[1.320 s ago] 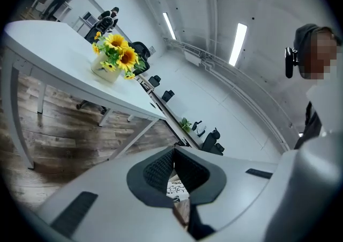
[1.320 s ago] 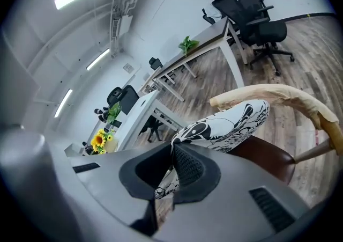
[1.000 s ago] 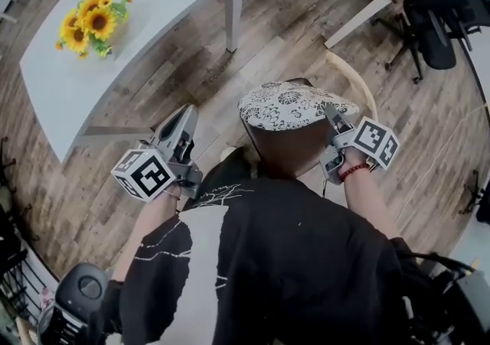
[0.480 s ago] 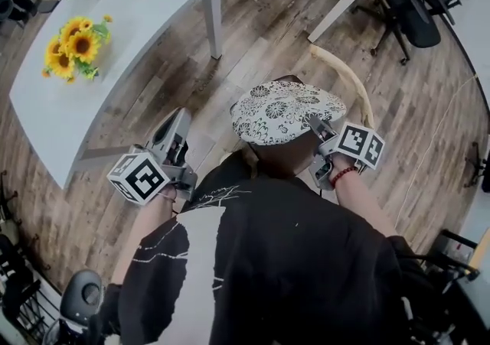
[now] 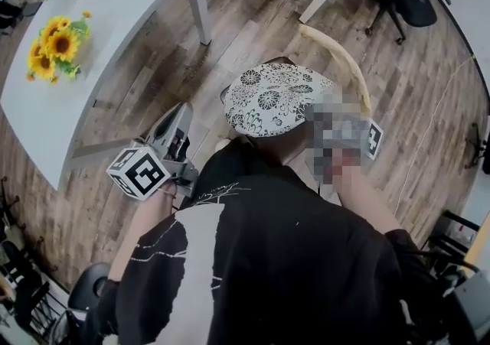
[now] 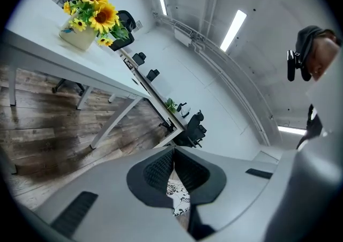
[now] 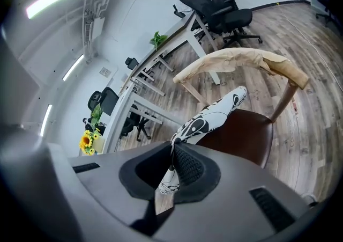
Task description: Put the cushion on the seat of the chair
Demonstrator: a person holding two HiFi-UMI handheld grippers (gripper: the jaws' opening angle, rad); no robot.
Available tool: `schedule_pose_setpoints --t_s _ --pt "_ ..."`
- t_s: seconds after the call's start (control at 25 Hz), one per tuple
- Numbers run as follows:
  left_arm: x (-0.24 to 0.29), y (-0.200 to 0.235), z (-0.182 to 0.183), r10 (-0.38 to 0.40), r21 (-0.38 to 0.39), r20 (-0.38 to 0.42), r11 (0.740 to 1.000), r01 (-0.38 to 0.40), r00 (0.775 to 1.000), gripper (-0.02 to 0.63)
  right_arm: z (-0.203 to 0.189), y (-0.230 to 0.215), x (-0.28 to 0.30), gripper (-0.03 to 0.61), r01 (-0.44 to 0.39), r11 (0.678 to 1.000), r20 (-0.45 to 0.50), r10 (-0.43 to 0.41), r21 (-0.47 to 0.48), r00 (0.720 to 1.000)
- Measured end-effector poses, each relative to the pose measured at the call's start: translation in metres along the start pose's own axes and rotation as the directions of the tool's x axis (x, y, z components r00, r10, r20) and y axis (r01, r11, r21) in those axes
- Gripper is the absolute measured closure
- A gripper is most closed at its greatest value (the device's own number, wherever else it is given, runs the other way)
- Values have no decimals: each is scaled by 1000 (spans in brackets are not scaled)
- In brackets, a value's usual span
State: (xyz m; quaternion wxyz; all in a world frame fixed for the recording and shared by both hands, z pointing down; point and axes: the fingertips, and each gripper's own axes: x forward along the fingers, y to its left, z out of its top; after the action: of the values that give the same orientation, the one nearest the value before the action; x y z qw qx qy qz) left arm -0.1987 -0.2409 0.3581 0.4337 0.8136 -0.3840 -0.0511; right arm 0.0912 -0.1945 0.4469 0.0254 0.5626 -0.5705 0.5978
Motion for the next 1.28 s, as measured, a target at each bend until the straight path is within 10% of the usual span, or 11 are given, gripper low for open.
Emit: schedule_pose_setpoints --t_s 1.28 --pt "-28 -41 -101 195 38 -108 981 -192 975 598 -31 -104 13 556 -36 985 -50 45 172 998"
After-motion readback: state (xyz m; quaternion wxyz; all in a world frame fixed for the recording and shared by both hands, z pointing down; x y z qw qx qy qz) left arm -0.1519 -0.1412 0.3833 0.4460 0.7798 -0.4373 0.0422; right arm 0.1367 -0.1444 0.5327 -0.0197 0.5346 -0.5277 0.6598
